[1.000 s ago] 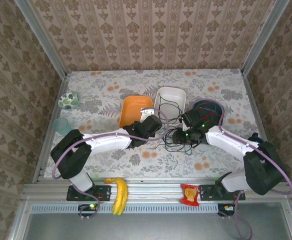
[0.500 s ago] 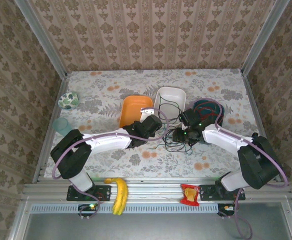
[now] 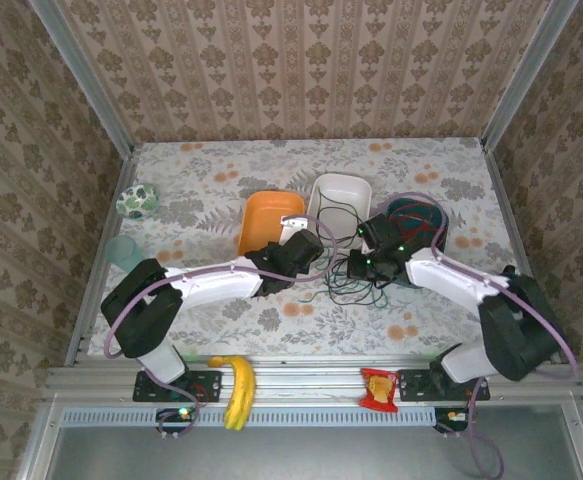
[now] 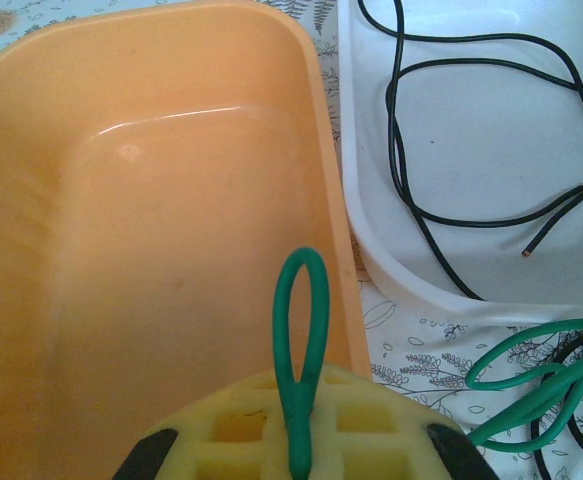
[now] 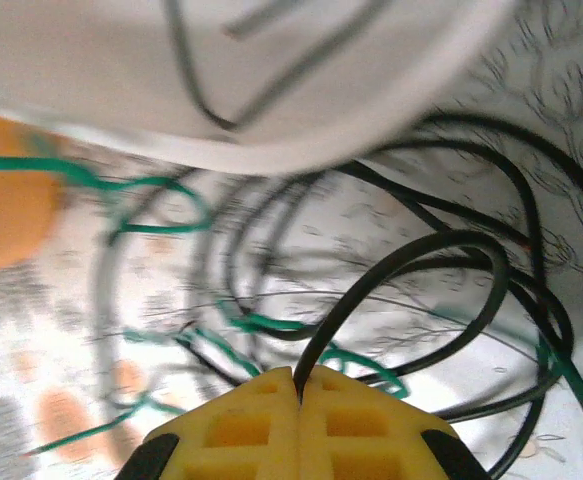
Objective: Untangle the cables
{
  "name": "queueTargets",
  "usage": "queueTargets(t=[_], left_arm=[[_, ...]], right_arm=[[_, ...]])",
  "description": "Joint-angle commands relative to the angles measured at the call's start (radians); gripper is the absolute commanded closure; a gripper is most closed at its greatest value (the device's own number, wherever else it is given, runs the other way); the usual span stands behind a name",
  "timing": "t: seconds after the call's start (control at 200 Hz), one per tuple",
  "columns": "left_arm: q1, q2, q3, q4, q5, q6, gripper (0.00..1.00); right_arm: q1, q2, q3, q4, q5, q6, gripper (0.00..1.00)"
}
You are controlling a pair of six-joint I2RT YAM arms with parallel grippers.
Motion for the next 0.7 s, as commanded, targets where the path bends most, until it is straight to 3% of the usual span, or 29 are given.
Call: queueTargets(t=[0.0, 0.225, 0.53, 0.695], left_arm=[[-0.003, 0.008, 0.016, 0.000, -0.014, 0.017, 1.00], [-0.003, 0.022, 0.031, -0.011, -0.008, 0.019, 1.00], [-0.003, 0.027, 0.037, -0.030, -0.012, 0.019, 1.00], [-0.003, 0.029, 0.044, -0.039, -0.014, 0.018, 1.00]], right_arm=[[0.004, -0.152, 0.003, 0.049, -0.076, -0.032, 1.00], [0.001, -0.329, 0.111, 0.001, 0.004, -0.033, 1.00], [-0.007, -0.446, 0.289, 0.018, 0.194, -0.137, 1.00], [-0.014, -0.485, 0.374, 0.085, 0.232, -0.208, 1.00]])
